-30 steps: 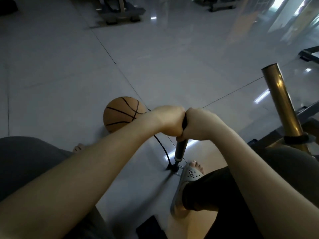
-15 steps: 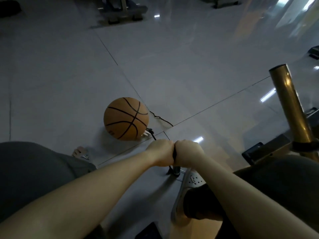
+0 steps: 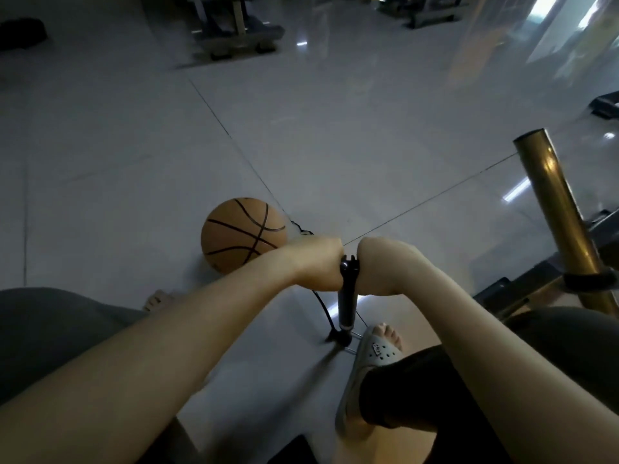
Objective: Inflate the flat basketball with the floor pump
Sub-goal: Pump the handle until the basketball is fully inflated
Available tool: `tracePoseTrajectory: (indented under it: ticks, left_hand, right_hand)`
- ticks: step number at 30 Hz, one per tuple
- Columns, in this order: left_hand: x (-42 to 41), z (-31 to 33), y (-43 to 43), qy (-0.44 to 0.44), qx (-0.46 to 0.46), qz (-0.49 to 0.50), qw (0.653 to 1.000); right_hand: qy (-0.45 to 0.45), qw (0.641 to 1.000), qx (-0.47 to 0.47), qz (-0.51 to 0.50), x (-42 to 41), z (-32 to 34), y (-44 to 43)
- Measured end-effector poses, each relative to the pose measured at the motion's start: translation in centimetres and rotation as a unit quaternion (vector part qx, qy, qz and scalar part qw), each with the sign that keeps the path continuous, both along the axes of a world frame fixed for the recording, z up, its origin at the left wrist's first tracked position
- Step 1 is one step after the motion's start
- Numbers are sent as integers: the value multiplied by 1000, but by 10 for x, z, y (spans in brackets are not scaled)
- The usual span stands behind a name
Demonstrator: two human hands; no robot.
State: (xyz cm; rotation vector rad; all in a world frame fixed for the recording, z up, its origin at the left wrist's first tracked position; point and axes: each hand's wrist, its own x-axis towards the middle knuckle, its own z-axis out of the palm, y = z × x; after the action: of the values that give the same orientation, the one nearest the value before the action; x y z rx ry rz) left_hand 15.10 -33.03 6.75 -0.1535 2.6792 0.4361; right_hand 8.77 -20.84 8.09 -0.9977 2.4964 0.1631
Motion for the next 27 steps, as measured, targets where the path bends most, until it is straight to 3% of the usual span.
tracePoseTrajectory:
  ticks: [6,10,14,19,23,27]
  left_hand:
    - [-4,-77,11,-21,-2,-12,1000]
    - [-10,-94,22,-27,6,10,1000]
    - [-6,-81,30,-40,11,5,999]
    - [-6,-24,15,-26,-21,-10,999]
    - [-15,42,9,52,-23,-11,998]
    - [-16,29,9,65,-40,3,997]
  right_hand:
    - [-1,999,53,-8,1,-73,4]
    - [6,998,59,-7,-4,-88,12]
    - [1,997,71,1,-1,-80,18]
    - [47,998,-37,-13,4,-37,16]
    - [104,988,-110,-35,-4,30,26]
    - [78,991,-98,-40,-8,23,22]
